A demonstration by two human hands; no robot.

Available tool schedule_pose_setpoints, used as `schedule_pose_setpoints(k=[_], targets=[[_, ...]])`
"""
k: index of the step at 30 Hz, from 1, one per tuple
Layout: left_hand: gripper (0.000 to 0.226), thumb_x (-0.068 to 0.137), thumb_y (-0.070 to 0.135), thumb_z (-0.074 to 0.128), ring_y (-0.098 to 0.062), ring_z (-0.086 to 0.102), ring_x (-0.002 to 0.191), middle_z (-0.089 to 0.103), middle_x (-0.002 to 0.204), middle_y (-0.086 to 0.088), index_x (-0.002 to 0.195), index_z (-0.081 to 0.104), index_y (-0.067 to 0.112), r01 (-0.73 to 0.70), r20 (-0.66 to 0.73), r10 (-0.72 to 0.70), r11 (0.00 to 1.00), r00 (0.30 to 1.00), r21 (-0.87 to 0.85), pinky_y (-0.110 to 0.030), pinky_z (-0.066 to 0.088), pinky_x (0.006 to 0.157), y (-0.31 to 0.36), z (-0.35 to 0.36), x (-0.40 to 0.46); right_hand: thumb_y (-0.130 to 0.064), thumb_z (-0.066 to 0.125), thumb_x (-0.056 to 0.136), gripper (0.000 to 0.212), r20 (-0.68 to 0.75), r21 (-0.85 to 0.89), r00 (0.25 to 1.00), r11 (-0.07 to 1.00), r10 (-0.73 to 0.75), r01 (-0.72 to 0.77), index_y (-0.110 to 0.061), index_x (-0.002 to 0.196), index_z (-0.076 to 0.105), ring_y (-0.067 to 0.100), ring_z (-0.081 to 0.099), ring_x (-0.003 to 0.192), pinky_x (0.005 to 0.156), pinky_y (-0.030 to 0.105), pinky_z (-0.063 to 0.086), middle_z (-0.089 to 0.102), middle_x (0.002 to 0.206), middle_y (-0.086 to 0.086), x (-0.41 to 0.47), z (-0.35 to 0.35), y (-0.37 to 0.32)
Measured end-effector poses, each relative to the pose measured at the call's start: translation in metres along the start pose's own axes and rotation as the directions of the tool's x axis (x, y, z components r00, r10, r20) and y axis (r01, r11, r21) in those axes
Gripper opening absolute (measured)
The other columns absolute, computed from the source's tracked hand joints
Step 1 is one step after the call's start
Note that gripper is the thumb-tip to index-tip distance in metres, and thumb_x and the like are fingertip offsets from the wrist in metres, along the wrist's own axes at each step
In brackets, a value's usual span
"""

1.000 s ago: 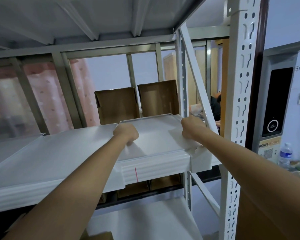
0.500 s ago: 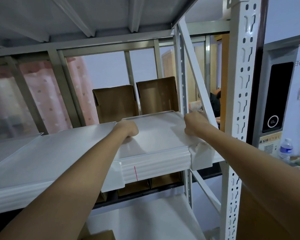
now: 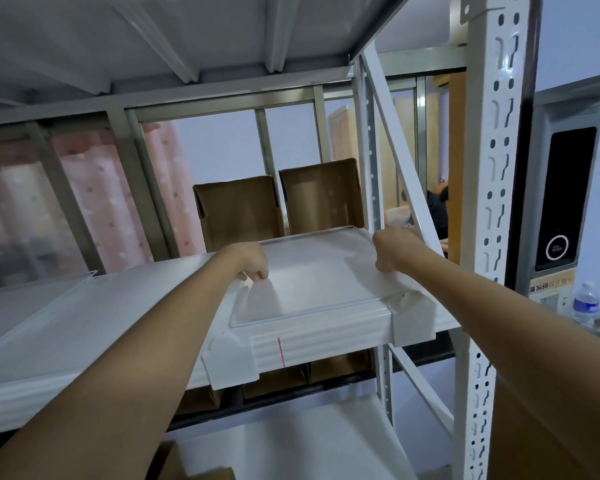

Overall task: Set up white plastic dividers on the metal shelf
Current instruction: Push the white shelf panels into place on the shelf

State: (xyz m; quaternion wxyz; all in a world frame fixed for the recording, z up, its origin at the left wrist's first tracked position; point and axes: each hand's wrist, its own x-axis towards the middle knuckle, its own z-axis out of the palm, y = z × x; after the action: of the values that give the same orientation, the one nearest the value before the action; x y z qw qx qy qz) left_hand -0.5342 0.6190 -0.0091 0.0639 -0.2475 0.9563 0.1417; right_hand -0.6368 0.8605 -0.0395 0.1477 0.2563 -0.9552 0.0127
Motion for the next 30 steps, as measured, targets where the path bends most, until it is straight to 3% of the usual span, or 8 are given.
schedule_pose_setpoints(k=[4,7,9,12,14,19,24,30], targets=[[0.017,0.092,0.002,0.053,-0.019,0.062,0.108,0.064,0.114,-0.009,0.100,0.068,0.002,-0.048,0.000,0.050,0.962,0.999,-0.268,-0.026,0.052,0.083,-0.022,-0.009,-0.012,-0.027,0.063,0.087,0.029,0.092,-0.113,0.995,0.993,0.035,-0.024,-0.012,0.112,0.064,0.023,0.062,0.093,0.089,0.034,0.053,0.062,0.097,0.004,0.007,-0.006,-0.021],[0.024,0.092,0.003,0.050,-0.024,0.059,0.089,0.063,0.109,-0.018,0.109,0.065,-0.005,-0.067,-0.185,0.030,0.978,0.982,-0.196,-0.031,0.050,0.077,-0.042,-0.018,-0.016,-0.030,0.061,0.088,0.026,0.031,-0.142,0.999,0.990,0.031,-0.027,-0.015,0.109,0.064,0.025,0.062,0.099,0.096,0.043,0.049,0.065,0.103,0.004,0.015,-0.010,-0.050],[0.029,0.094,0.006,0.043,-0.025,0.054,0.084,0.061,0.114,-0.025,0.113,0.062,-0.007,-0.027,-0.312,0.011,0.998,0.950,-0.048,-0.030,0.044,0.069,-0.063,-0.025,-0.023,-0.025,0.057,0.090,0.021,-0.005,-0.038,1.000,0.999,-0.013,0.013,-0.014,0.106,0.065,0.021,0.060,0.085,0.086,0.038,0.052,0.063,0.092,0.004,0.020,-0.011,-0.074],[0.038,0.099,0.010,0.035,-0.031,0.052,0.115,0.050,0.138,-0.018,0.131,0.051,-0.001,0.057,-0.398,-0.028,0.996,0.917,0.061,-0.034,0.044,0.094,-0.105,-0.037,-0.035,-0.023,0.054,0.091,0.017,-0.022,0.075,0.998,0.996,-0.055,0.057,-0.011,0.100,0.062,0.018,0.056,0.072,0.062,0.028,0.046,0.058,0.081,0.002,0.019,-0.012,-0.114],[0.039,0.099,0.010,0.034,-0.033,0.047,0.126,0.047,0.141,-0.016,0.132,0.050,-0.001,0.102,-0.384,-0.045,0.986,0.922,0.130,-0.035,0.040,0.105,-0.140,-0.047,-0.042,-0.024,0.054,0.091,0.014,-0.021,0.112,0.997,0.990,-0.079,0.081,-0.013,0.097,0.061,0.018,0.057,0.075,0.063,0.027,0.044,0.057,0.079,0.001,0.017,-0.011,-0.139],[0.039,0.099,0.017,0.037,-0.033,0.049,0.124,0.048,0.140,-0.016,0.133,0.050,0.001,0.175,-0.314,-0.086,0.948,0.945,0.266,-0.035,0.040,0.103,-0.231,-0.068,-0.050,-0.028,0.053,0.089,0.012,-0.007,0.131,0.996,0.988,-0.086,0.086,-0.018,0.085,0.056,0.020,0.057,0.082,0.067,0.028,0.045,0.057,0.082,0.000,0.012,-0.007,-0.193],[0.047,0.096,0.022,0.040,-0.033,0.047,0.127,0.042,0.146,-0.016,0.138,0.043,0.002,0.222,-0.299,-0.134,0.933,0.945,0.283,-0.036,0.040,0.104,-0.321,-0.092,-0.063,-0.033,0.050,0.090,0.013,-0.004,0.148,0.995,0.984,-0.098,0.098,-0.020,0.088,0.050,0.022,0.052,0.083,0.070,0.029,0.042,0.054,0.087,-0.001,0.003,-0.022,-0.261],[0.045,0.096,0.023,0.043,-0.033,0.051,0.122,0.048,0.140,-0.017,0.135,0.046,0.000,0.235,-0.280,-0.151,0.926,0.948,0.297,-0.037,0.044,0.101,-0.392,-0.098,-0.080,-0.034,0.049,0.089,0.025,-0.017,0.154,0.993,0.981,-0.121,0.122,-0.013,0.097,0.060,0.026,0.057,0.096,0.071,0.029,0.042,0.063,0.105,0.005,-0.018,-0.028,-0.343]])
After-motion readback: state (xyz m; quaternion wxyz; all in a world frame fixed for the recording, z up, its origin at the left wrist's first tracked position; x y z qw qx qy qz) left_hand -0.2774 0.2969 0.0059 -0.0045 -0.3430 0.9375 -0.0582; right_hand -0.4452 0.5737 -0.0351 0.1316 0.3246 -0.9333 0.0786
